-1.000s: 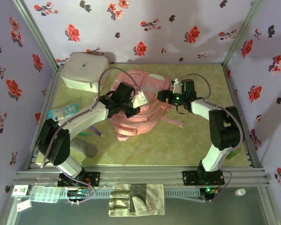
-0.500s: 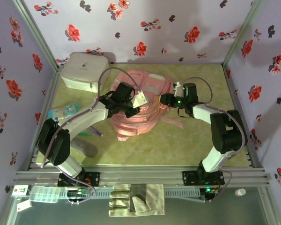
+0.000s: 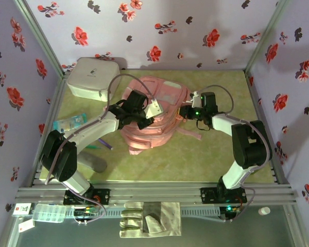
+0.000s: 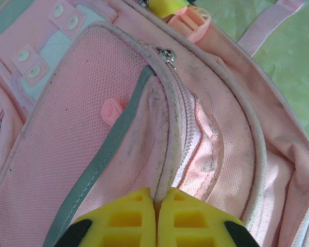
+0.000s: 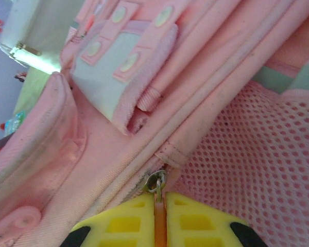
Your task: Pack the student bag
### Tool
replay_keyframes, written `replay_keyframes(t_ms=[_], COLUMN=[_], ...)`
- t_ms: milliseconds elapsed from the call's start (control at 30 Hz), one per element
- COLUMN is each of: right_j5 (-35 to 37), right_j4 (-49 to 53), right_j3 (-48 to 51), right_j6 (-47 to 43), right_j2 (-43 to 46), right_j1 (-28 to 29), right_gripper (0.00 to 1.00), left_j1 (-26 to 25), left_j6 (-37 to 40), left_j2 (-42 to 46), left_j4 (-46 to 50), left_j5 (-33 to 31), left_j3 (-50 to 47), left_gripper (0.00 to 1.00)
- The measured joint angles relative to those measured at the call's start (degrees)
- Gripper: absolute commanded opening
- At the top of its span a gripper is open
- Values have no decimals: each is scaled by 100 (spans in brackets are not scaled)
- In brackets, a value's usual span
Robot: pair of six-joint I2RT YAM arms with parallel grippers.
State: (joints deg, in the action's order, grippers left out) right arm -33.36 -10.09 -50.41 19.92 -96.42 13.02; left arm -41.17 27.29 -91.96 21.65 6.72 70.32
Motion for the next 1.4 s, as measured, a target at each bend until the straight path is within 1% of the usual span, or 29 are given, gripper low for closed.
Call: replay_keyframes(t_ms=[267,467,600,833,1100,1233,1333,1400], right_j5=[328,514,673,920,925,931,938,970], right_j4=[636,852,1099,1307,1108,601,146,-46], right_j3=[-85,227,542,966,1117,1215,1373,1480], right_j6=[-367,-398,-391,-262,98,448,761,918], right_j2=[476,1058,1499,2111,2127,1945,1759,1727], right_j1=[15,151,507,1102,1552,1867,1945,1950], right_gripper=[1,0,0,0,1,1,1,4], left_j1=[0,-4,-13,-48,-105,-105,-105,-105], left_j6=[-326,-909,-1252,-1631,-1961,-2135,-2249,-2280], left_j2=[0,-214,-544,-951,-1335,-1443,-1508,-1526], left_j4=[-22,-146,-232,-361,-426,-535,-597,-636], left_j5=[94,356,544,603,750,885,962,988], left_j3=[2,103,289,649,990,1032,1032,1032], left_gripper=[0,0,0,0,0,0,0,0])
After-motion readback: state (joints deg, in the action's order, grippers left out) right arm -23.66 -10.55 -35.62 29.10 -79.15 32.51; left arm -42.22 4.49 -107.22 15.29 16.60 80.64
